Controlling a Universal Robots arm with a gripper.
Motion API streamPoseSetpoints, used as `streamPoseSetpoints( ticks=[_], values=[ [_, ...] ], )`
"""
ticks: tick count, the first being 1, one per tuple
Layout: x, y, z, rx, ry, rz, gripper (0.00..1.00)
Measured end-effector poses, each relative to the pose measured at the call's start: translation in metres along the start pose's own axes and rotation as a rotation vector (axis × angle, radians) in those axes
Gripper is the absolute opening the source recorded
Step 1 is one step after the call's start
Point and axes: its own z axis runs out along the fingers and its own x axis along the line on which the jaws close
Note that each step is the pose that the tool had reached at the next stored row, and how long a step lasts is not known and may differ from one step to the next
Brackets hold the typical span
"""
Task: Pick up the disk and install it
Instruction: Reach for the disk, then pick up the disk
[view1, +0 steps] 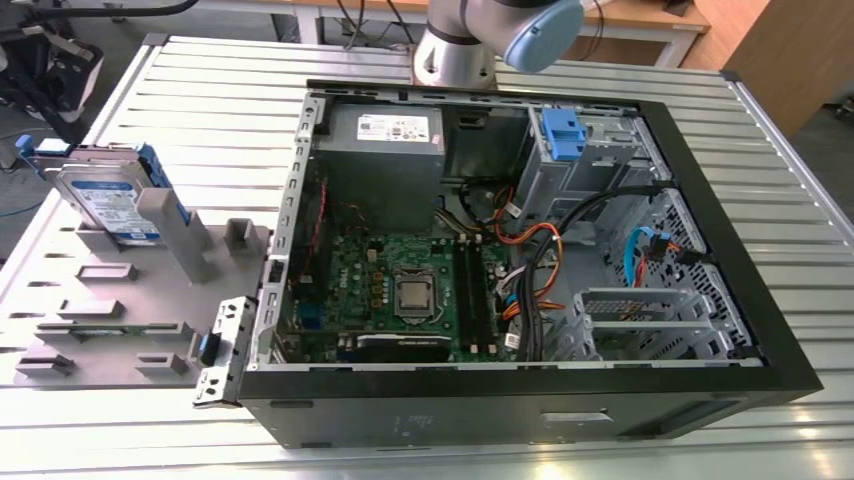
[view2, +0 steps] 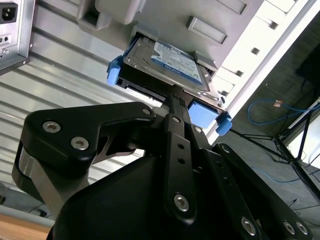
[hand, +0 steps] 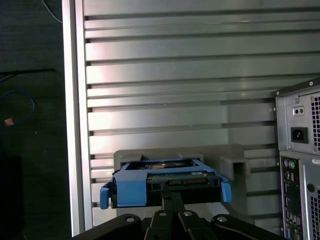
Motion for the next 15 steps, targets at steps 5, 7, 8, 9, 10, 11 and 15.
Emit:
streamPoseSetpoints(
  ticks=[5,7,8,9,10,11,15],
  values=[
    [0.0,-0.0041,0.0031,0.0,0.0,0.0,0.11],
    [0.0,-0.0042,0.0039,0.0,0.0,0.0,0.11],
    [0.0,-0.0042,0.0043,0.0,0.0,0.0,0.11],
    [0.0,-0.0042,0.0043,0.0,0.0001,0.0,0.11],
    [0.0,-0.0042,0.0043,0.0,0.0001,0.0,0.11],
    [0.0,-0.0042,0.0043,0.0001,0.0,0.0,0.11],
    [0.0,-0.0042,0.0043,0.0001,0.0001,0.0,0.11]
  ],
)
